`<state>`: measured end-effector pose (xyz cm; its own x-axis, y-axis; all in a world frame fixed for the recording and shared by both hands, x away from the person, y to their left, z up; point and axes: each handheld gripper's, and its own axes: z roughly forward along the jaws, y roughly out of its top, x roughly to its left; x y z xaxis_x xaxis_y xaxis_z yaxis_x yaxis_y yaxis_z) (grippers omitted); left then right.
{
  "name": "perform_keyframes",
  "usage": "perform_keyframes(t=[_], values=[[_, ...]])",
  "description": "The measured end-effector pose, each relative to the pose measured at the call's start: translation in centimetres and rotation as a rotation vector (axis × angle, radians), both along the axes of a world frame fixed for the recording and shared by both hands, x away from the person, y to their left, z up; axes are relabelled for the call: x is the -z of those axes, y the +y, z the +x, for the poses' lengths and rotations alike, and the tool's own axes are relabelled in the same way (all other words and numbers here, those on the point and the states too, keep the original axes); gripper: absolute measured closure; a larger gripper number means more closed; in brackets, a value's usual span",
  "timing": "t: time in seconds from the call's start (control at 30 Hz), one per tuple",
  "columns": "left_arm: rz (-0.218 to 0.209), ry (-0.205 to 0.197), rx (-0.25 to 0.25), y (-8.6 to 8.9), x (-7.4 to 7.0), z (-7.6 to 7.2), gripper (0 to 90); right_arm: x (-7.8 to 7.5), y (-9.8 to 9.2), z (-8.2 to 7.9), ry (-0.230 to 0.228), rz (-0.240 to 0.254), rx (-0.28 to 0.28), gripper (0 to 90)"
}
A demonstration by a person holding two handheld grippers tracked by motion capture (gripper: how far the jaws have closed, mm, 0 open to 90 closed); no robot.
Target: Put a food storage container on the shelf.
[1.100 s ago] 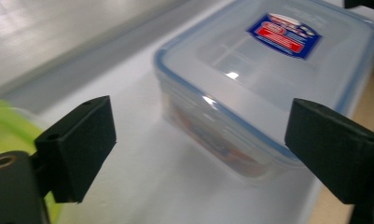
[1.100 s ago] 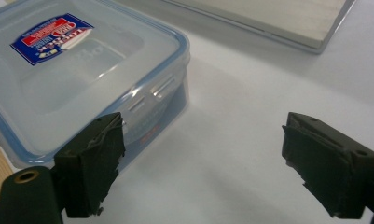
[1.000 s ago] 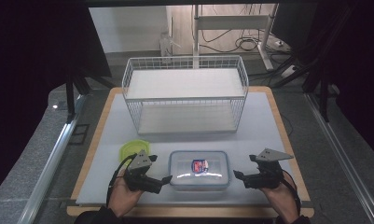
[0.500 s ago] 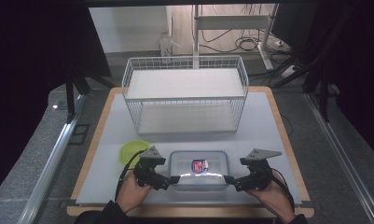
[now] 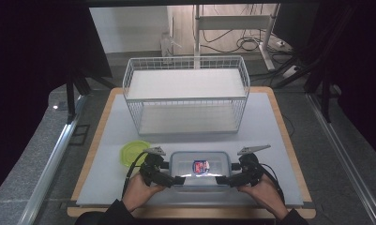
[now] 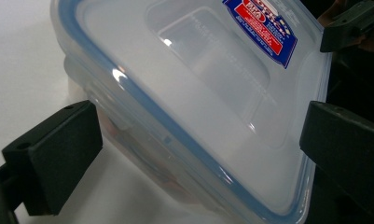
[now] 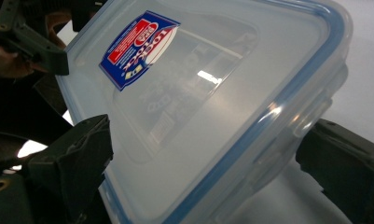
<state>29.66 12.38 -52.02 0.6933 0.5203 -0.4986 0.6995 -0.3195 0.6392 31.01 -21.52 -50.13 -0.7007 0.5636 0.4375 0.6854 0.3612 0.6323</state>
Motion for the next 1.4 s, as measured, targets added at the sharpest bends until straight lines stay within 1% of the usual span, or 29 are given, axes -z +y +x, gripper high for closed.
perform_keyframes(t=[0.07, 0.13, 0.2, 0.23, 0.3, 0.33, 0.37, 0.4, 0.43, 0.47, 0.53, 0.6, 0.67, 0.7, 0.73, 0.77, 0.8, 0.83, 0.9, 0.93, 0.97, 1.03, 1.07, 1.1, 1.13, 1.2, 1.3, 1.4], values=[[0.009, 0.015, -0.003, -0.1, -0.1, -0.1, 0.0, -0.2, -0.1, 0.0, 0.011, -0.005, 0.007, 7.8], [0.029, 0.009, 0.001, -0.3, -0.3, -0.4, 0.1, -0.4, -0.4, -0.1, 0.030, -0.001, 0.017, 11.8], [0.041, 0.000, 0.004, -0.3, -0.6, -0.7, 1.6, -0.5, -0.5, -0.4, 0.040, -0.003, 0.019, 13.8], [0.046, -0.006, 0.006, -0.2, -0.7, -0.9, 2.9, -0.6, -0.6, -0.5, 0.039, -0.005, 0.019, 14.5], [0.043, -0.024, 0.002, 0.0, -0.9, -1.5, 7.3, -0.9, -0.6, -1.0, 0.029, -0.020, 0.019, 16.0], [0.041, -0.039, -0.001, 0.1, -1.0, -1.8, 9.3, -1.0, -0.7, -1.2, 0.023, -0.020, 0.025, 19.2], [0.035, -0.049, -0.008, 0.3, -1.2, -2.2, 12.6, -1.2, -0.9, -1.5, 0.021, -0.008, 0.039, 24.2], [0.040, -0.057, -0.001, 0.4, -1.2, -2.3, 15.2, -1.3, -1.3, -1.7, 0.014, 0.011, 0.046, 28.0], [0.033, -0.063, -0.008, 0.5, -1.2, -2.6, 16.9, -1.4, -1.5, -1.8, 0.011, 0.018, 0.048, 30.3], [0.033, -0.067, -0.010, 0.6, -1.3, -2.9, 18.7, -1.4, -1.7, -2.0, 0.009, 0.036, 0.057, 32.4], [0.023, -0.075, -0.015, 0.8, -1.2, -3.4, 22.0, -1.5, -1.9, -2.4, 0.005, 0.041, 0.063, 34.6], [0.011, -0.083, -0.012, 1.2, -1.3, -3.7, 28.2, -1.6, -2.1, -2.7, 0.011, 0.041, 0.065, 37.3], [-0.020, -0.079, -0.019, 1.7, -1.2, -3.8, 33.9, -1.7, -2.5, -3.0, 0.014, 0.060, 0.068, 42.8], [-0.044, -0.067, -0.024, 2.0, -1.2, -3.8, 36.9, -1.7, -2.6, -3.1, 0.017, 0.067, 0.068, 44.1], [-0.070, -0.056, -0.027, 2.3, -1.1, -3.6, 39.9, -1.7, -2.7, -3.2, 0.012, 0.075, 0.067, 45.0], [-0.085, -0.050, -0.029, 2.4, -1.0, -3.6, 43.2, -1.8, -2.8, -3.4, 0.010, 0.076, 0.070, 45.6], [-0.097, -0.045, -0.032, 2.5, -0.9, -3.5, 44.1, -1.8, -2.8, -3.5, 0.006, 0.078, 0.073, 45.8], [-0.097, -0.045, -0.032, 2.5, -1.0, -3.5, 44.7, -1.8, -2.8, -3.7, 0.000, 0.078, 0.077, 45.9], [-0.090, -0.056, -0.040, 2.4, -1.1, -3.6, 45.0, -1.8, -2.8, -3.9, 0.002, 0.080, 0.090, 47.1], [-0.088, -0.060, -0.052, 2.4, -1.3, -3.7, 45.5, -1.8, -2.8, -3.9, 0.002, 0.083, 0.094, 48.4], [-0.087, -0.073, -0.064, 2.3, -1.4, -3.8, 47.0, -1.9, -2.9, -4.0, 0.013, 0.094, 0.105, 50.4], [-0.078, -0.094, -0.083, 2.3, -1.7, -3.9, 49.7, -2.2, -2.9, -4.2, -0.011, 0.100, 0.117, 52.3], [-0.074, -0.105, -0.086, 2.2, -1.8, -3.9, 50.9, -2.3, -2.8, -4.3, -0.032, 0.088, 0.118, 52.2], [-0.074, -0.106, -0.090, 2.1, -1.8, -4.0, 51.1, -2.4, -2.7, -4.4, -0.052, 0.075, 0.120, 51.6], [-0.076, -0.100, -0.094, 2.2, -1.8, -3.9, 51.1, -2.4, -2.6, -4.5, -0.059, 0.071, 0.128, 51.4], [-0.079, -0.101, -0.097, 2.2, -1.8, -3.9, 51.2, -2.4, -2.6, -4.4, -0.051, 0.079, 0.135, 51.4], [-0.082, -0.115, -0.103, 2.3, -2.2, -3.9, 51.5, -2.4, -2.6, -4.3, -0.061, 0.082, 0.134, 51.4], [-0.085, -0.135, -0.109, 2.4, -2.7, -4.0, 51.6, -2.8, -2.5, -4.2, -0.078, 0.089, 0.128, 51.4]])
